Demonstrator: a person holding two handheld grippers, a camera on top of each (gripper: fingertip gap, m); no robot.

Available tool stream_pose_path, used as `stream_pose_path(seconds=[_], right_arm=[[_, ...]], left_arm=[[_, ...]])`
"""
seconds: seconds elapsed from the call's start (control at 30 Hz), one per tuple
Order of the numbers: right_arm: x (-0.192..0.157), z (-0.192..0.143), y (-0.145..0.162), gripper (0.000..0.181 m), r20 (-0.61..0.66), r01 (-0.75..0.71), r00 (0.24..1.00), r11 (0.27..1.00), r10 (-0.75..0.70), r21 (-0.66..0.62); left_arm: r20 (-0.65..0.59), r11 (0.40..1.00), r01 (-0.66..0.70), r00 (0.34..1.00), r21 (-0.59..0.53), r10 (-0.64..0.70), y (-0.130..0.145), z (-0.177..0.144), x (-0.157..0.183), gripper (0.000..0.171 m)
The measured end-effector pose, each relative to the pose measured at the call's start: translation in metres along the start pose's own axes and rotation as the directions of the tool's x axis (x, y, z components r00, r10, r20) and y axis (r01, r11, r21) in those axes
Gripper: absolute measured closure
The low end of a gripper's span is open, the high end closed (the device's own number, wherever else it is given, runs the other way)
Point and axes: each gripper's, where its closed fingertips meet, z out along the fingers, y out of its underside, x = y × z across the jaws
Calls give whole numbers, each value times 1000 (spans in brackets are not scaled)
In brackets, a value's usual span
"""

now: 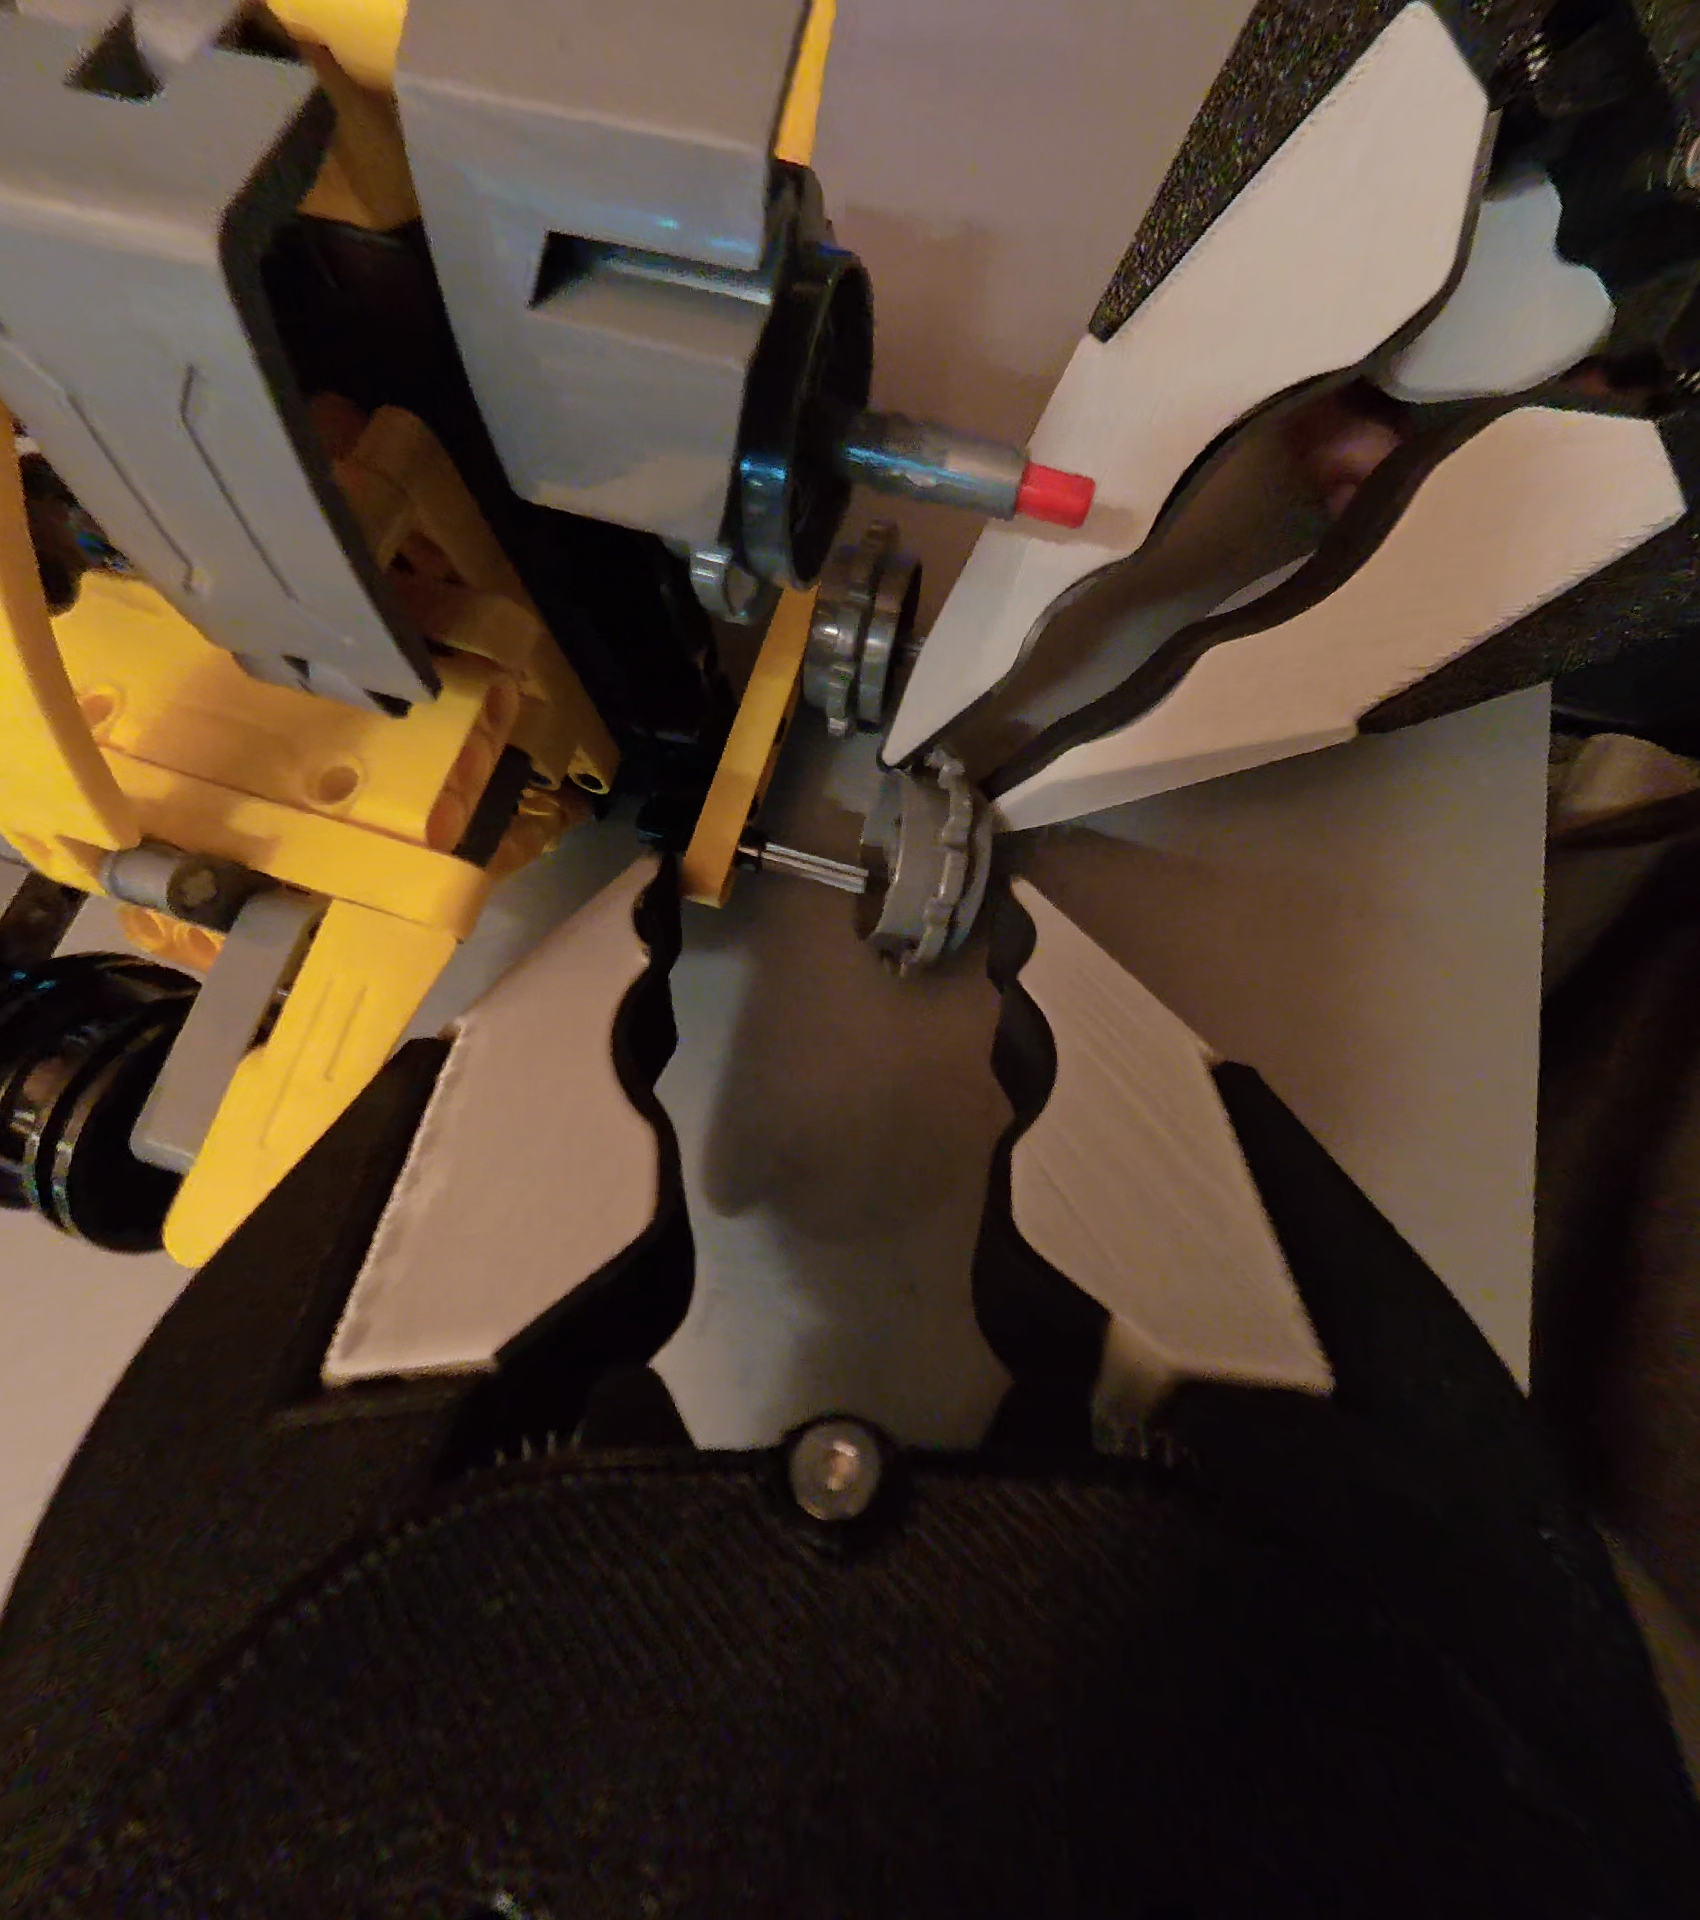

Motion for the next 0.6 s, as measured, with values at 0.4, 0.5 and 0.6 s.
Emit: stream_pose_path(seconds=[0.4, 0.5, 0.6], right_arm=[[-7, -2, -2, 171, -105, -104, 990, 993, 97, -62], [-6, -4, 0, 171, -133, -131, 984, 989, 120, -70], [-3, -6, 3, 171, -153, -152, 978, 985, 139, -79]], left_arm=[[-91, 998, 65, 994, 9, -64, -2, -5, 10, 108], [-98, 999, 29, 995, -20, -31, 0, -6, 12, 103], [-104, 1000, 7, 995, -27, -9, 1, -7, 12, 103]])
